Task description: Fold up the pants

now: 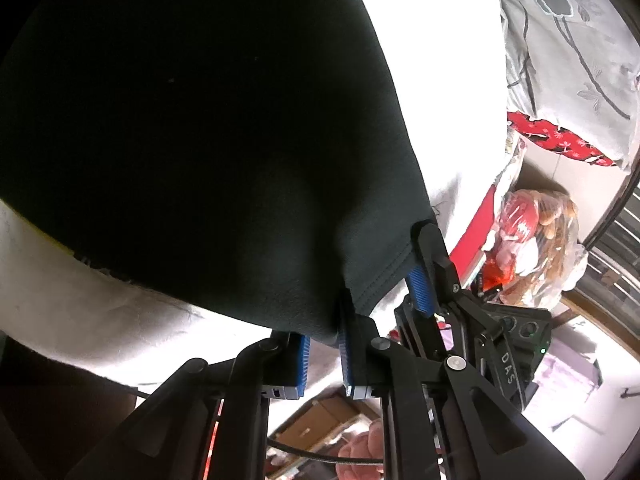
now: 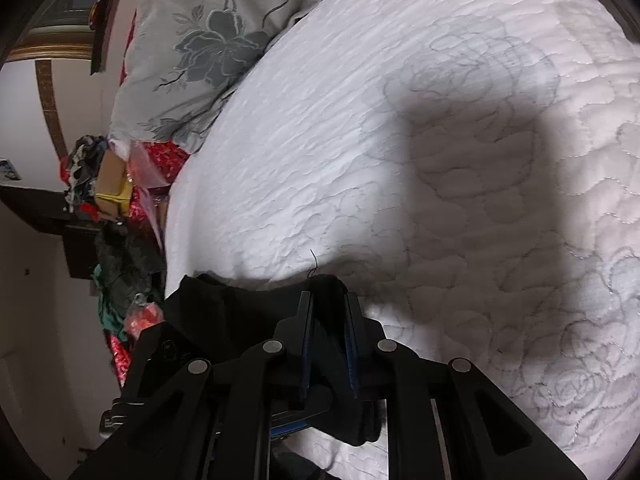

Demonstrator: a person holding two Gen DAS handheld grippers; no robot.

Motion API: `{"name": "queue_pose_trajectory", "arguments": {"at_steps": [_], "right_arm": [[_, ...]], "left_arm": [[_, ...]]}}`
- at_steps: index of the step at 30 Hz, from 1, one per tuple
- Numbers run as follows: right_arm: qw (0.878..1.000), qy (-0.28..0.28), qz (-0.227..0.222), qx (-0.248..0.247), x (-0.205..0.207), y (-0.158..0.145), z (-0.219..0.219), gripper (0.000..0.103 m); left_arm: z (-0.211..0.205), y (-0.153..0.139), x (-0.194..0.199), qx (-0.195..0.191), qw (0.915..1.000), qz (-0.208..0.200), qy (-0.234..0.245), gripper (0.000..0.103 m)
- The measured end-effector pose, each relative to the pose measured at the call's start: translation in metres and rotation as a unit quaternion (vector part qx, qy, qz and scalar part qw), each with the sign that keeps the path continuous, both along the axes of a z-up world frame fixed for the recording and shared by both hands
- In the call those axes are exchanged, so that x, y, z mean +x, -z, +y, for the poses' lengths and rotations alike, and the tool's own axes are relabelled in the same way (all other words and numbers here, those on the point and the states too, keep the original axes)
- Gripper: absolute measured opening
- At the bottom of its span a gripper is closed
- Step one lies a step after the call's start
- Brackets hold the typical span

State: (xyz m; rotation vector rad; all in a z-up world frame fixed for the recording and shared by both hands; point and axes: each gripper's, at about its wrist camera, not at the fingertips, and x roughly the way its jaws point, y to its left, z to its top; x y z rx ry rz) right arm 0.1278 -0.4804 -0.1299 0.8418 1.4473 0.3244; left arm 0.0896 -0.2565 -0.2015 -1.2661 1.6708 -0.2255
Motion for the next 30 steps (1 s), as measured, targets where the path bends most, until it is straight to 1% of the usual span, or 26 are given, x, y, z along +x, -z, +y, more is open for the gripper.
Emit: {"name": "queue_pose_trajectory", "arguments": {"at_steps": [4,14,19,26,30], "right_arm": [[1.0,0.004,-0.005,-0.014,0.0,-0.011,0.005,0.013],[0.998,-0.011,-0.015,-0.054,0.008,-0.04,0.03,0.011],[0.997,-0.024,-0.028,-0.066,0.012,-0.058,0.055,0.01],[0.996,-0.044,-0.039,-0.072,0.019,-0.074,0.102,0.01],[0.994,-0.049,-0.038,-0.085,0.023,-0.078,0.119,0.01]], "left_arm": [[0.006,-0.003,0.005,-0.013,0.9999,-0.003,-0.003,0.011],[0.029,-0.008,0.011,-0.046,0.9987,-0.008,-0.018,0.011],[0.056,-0.013,0.008,-0.061,0.9974,-0.019,-0.034,0.011],[0.11,-0.015,0.0,-0.076,0.9945,-0.025,-0.067,0.011],[0.124,-0.017,0.0,-0.062,0.9952,-0.036,-0.066,0.011]]}}
